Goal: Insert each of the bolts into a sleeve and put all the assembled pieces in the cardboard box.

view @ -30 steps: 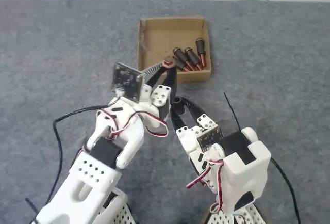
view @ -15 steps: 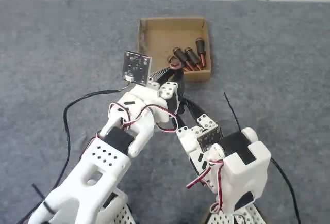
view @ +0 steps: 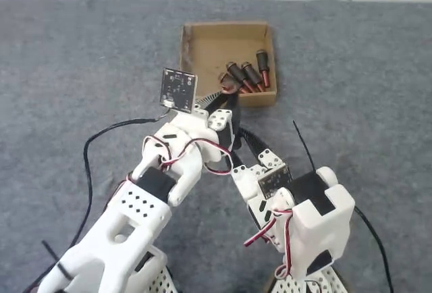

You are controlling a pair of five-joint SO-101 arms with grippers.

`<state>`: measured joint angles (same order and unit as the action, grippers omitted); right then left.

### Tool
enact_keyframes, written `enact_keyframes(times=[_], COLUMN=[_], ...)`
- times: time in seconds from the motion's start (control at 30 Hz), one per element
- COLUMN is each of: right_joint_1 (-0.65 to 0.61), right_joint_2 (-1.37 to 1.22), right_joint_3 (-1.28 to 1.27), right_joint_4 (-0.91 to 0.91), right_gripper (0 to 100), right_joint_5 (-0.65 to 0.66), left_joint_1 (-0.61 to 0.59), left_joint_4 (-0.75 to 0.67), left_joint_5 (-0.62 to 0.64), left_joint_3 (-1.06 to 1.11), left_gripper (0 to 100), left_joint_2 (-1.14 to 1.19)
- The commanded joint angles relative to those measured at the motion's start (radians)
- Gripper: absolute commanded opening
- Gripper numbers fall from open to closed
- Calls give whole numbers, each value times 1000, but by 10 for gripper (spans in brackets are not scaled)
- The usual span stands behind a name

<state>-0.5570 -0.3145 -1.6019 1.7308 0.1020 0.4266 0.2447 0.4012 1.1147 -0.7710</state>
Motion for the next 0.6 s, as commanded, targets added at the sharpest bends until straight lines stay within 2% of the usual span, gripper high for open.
enact_keyframes(times=[0.0,0.57], right_joint_1=[10,28], right_joint_2=[58,130], right_joint_3=[-21,-44], right_joint_4=[30,28], right_gripper=[6,6], right_joint_5=[17,14], left_joint_1=[-15,20], left_joint_4=[-28,-32], left_joint_5=[11,15], left_joint_3=[-5,39], left_gripper=[12,12], left_joint_2=[-9,-8])
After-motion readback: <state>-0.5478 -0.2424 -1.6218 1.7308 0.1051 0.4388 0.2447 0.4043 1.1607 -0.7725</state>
